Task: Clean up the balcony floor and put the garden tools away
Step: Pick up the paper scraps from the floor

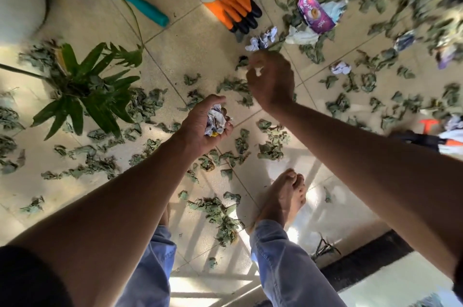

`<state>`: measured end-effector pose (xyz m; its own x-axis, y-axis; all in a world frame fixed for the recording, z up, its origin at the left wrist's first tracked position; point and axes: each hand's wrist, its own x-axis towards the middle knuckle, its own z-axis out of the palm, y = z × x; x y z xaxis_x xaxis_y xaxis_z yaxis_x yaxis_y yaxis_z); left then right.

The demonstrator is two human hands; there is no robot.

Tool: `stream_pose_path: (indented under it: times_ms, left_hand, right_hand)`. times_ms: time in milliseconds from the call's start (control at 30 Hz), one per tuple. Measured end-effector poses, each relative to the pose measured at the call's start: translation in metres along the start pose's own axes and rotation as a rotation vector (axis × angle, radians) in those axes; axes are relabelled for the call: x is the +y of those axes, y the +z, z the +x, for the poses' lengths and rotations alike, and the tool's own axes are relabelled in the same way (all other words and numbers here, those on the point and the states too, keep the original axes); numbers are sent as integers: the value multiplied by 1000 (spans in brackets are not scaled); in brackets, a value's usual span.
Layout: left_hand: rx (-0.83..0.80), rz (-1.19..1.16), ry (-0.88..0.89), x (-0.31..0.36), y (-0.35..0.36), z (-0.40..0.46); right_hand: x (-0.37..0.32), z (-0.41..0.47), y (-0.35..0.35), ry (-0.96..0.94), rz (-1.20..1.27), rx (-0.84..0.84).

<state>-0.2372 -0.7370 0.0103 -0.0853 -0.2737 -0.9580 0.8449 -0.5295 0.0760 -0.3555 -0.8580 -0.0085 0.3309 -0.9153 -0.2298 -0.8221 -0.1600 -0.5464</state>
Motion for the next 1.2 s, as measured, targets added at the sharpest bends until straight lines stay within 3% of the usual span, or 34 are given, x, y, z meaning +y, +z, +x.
stream_pose_path:
  times_ms: [133, 333, 500, 600, 733, 833, 967, 1200]
  left_hand:
    - [-29, -11, -11, 4, -11, 7]
    - [-2, -6, -8, -3, -34, 13]
    - [36, -21, -37, -20, -41, 15]
    - [48, -35, -34, -27, -40, 13]
    - [76, -27, -23, -28, -24, 4]
    - [5, -12, -11, -27, -2, -4]
    - [-81, 99, -3, -29, 25, -12]
    - [-237, 255, -48, -55, 71, -41]
  right_hand:
    - [20, 55, 3, 18, -248, -93]
    - [35, 81, 20, -133, -353, -268]
    - [41, 71, 19, -153, -159, -103]
    - [35, 49, 8, -107, 127, 20]
    - [17, -7, -22, 94, 655, -179]
    - [6, -53, -50, 353, 897, -375]
    - [5, -95, -67, 512, 958, -425]
    - [11, -121, -72, 502, 637, -127]
